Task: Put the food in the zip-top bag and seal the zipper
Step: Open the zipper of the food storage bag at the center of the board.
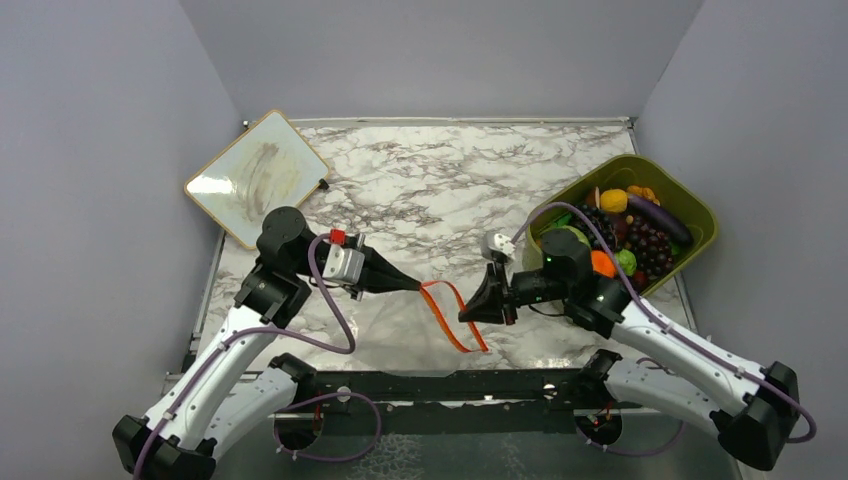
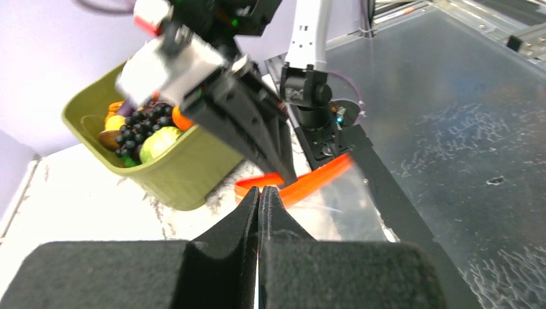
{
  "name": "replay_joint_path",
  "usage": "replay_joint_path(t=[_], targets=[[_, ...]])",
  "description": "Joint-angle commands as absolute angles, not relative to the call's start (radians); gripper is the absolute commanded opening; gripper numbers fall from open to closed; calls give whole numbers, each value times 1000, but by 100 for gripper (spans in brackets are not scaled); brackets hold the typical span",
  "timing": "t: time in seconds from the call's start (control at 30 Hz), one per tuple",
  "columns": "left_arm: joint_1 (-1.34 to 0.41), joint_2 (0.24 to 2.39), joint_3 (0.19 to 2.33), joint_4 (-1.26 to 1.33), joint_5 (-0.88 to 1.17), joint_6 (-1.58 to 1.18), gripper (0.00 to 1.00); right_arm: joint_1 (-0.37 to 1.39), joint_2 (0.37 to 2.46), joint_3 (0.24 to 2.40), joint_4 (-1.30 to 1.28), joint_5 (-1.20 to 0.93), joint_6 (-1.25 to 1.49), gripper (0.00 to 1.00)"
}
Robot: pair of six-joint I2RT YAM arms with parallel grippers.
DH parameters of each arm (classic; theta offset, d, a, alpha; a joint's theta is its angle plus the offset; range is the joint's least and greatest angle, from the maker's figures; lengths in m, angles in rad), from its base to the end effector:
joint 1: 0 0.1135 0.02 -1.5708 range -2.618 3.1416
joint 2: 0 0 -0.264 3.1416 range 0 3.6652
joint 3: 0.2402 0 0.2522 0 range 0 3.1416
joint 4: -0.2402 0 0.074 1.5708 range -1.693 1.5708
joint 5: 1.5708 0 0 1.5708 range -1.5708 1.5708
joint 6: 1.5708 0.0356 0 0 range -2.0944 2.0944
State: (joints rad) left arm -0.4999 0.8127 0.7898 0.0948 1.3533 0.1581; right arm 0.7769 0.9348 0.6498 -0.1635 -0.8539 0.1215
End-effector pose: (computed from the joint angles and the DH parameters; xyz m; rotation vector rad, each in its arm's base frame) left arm 0.1292 -0.1102 0.3654 1.4707 0.8612 -1.2569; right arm 0.1259 0.1614 0.2724 -1.2219 1.7625 1.4078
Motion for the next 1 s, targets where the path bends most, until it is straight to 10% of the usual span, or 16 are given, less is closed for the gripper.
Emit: replay_joint_path(t=[0.0, 0.57, 0.97], targets=[[-505, 775, 803, 58, 1202, 217, 2, 776, 783, 650, -70, -776, 158, 2], [-505, 824, 948, -30, 579, -93, 97, 775, 783, 713, -126, -450, 217, 2], [-505, 837, 993, -172, 282, -175, 99, 776, 839, 760, -114, -172, 445, 2]])
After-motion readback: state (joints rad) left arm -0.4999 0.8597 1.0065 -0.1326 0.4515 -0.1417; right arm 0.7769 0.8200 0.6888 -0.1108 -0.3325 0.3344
